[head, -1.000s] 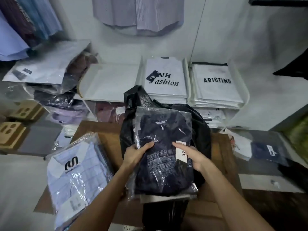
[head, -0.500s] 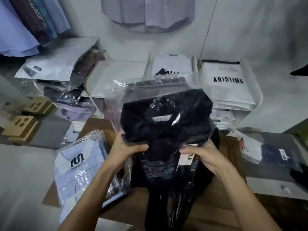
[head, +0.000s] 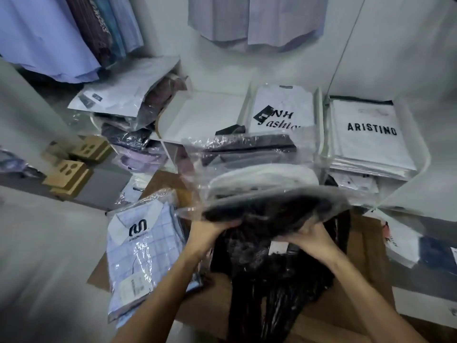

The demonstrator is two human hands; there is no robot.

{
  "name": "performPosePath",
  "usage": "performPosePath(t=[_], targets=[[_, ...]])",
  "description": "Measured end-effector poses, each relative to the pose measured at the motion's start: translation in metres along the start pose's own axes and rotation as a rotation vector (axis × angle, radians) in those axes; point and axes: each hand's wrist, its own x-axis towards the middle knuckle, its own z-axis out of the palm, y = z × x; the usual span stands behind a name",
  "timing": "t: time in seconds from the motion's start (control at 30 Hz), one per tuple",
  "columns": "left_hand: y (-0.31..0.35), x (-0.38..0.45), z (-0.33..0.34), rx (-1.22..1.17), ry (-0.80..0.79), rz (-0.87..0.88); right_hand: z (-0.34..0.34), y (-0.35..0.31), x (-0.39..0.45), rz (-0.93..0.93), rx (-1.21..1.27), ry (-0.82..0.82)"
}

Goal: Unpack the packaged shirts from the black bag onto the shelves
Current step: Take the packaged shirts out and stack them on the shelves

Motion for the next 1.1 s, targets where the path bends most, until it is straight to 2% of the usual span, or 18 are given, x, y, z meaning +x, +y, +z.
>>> performPosePath(t=[0.1, 0.17, 0.37, 0.5, 0.63, 0.7, 0.77, 0.9, 1.03, 1.1], targets=[[0.057, 0.039, -0.011, -0.094, 0.058, 0.139, 0.008, -0.043, 0.042, -0.071, -0.007, 0.064], [0.093, 0.079, -0.036, -0.121, 0.068, 0.152, 0.023, -0.08, 0.08, -0.083, 0.011, 0.108], [0.173, 0.245, -0.103, 0.039, 0.026, 0.173, 0.082, -0.161, 0.232, -0.093, 0.098, 0.181], [0.192, 0.364, -0.125, 0.116, -0.108, 0.123, 0.114, -0.181, 0.338, -0.047, 0.099, 0.304], [0.182, 0.458, -0.124, 0.232, -0.254, -0.065, 0.129, -0.171, 0.423, -0.004, -0.015, 0.34], [0.16, 0.484, -0.114, 0.306, -0.294, -0.151, 0.141, -0.154, 0.454, 0.016, -0.14, 0.329], [0.131, 0.501, -0.107, 0.376, -0.251, -0.226, 0.153, -0.131, 0.473, 0.085, -0.278, 0.3], [0.114, 0.516, -0.102, 0.331, -0.178, -0.226, 0.151, -0.112, 0.479, 0.156, -0.364, 0.274], [0.115, 0.517, -0.113, 0.398, -0.028, -0.057, 0.146, -0.126, 0.475, 0.098, -0.427, 0.285], [0.13, 0.482, -0.116, 0.468, 0.05, 0.062, 0.148, -0.138, 0.458, -0.011, -0.497, 0.279]])
